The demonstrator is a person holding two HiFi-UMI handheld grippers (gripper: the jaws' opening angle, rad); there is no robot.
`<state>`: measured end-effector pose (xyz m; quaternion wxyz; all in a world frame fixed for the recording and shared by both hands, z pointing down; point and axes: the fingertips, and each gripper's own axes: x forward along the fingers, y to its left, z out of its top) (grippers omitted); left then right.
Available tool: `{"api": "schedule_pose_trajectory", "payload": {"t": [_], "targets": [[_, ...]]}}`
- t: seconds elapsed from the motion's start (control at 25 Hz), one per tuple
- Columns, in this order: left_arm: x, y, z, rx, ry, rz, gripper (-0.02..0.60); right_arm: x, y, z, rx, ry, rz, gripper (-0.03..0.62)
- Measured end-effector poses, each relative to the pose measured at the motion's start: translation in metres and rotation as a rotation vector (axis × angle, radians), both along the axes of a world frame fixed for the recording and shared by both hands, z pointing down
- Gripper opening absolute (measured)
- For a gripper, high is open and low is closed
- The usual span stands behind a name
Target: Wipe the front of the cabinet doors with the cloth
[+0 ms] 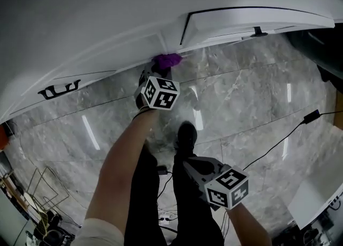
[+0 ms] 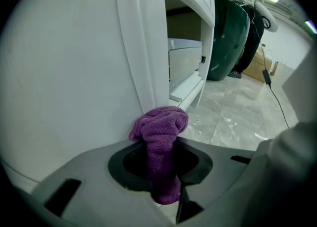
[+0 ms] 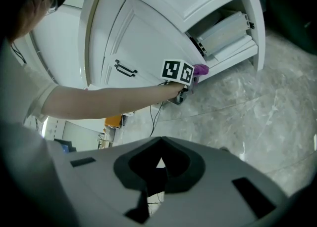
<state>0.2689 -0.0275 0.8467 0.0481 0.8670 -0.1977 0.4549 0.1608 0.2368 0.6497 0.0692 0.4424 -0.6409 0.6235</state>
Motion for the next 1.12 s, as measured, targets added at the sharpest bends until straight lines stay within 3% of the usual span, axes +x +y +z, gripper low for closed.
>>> {"api": "schedule_pose_trajectory", "payload": {"t": [0.2, 0.32, 0.44, 0.6, 0.72, 0.8, 0.96, 1.12], "targets": [[-0.016, 0.027, -0.052, -0.075, 0.066, 0.069, 0.106, 0.009, 0.0, -0.026, -0.004, 0.006, 0.067, 0.009], [-0.048, 0.056, -0.115, -0.128, 0.138, 0.133, 0.106, 0.006, -0.011, -0.076, 0.033, -0.01, 0.122, 0.009], [-0.089, 0.074, -0.194, -0.204, 0.225, 0.129, 0.106, -0.003, -0.032, -0.138, 0.113, -0.036, 0.134, 0.009], [-0.157, 0.079, -0.3, -0.273, 0.281, 0.146, 0.107, -0.055, -0.037, -0.214, 0.208, -0.027, -0.101, 0.009], [-0.217, 0.07, -0.365, -0.311, 0.304, 0.064, 0.106, -0.096, -0.03, -0.261, 0.256, -0.016, -0.288, 0.009], [-0.252, 0.069, -0.403, -0.292, 0.3, 0.017, 0.106, -0.116, -0.025, -0.284, 0.264, -0.009, -0.362, 0.009], [-0.307, 0.078, -0.454, -0.252, 0.303, -0.07, 0.106, -0.143, -0.031, -0.316, 0.252, -0.014, -0.4, 0.009], [-0.335, 0.099, -0.488, -0.275, 0.358, -0.156, 0.106, -0.159, -0.041, -0.344, 0.25, -0.03, -0.397, 0.009]]}}
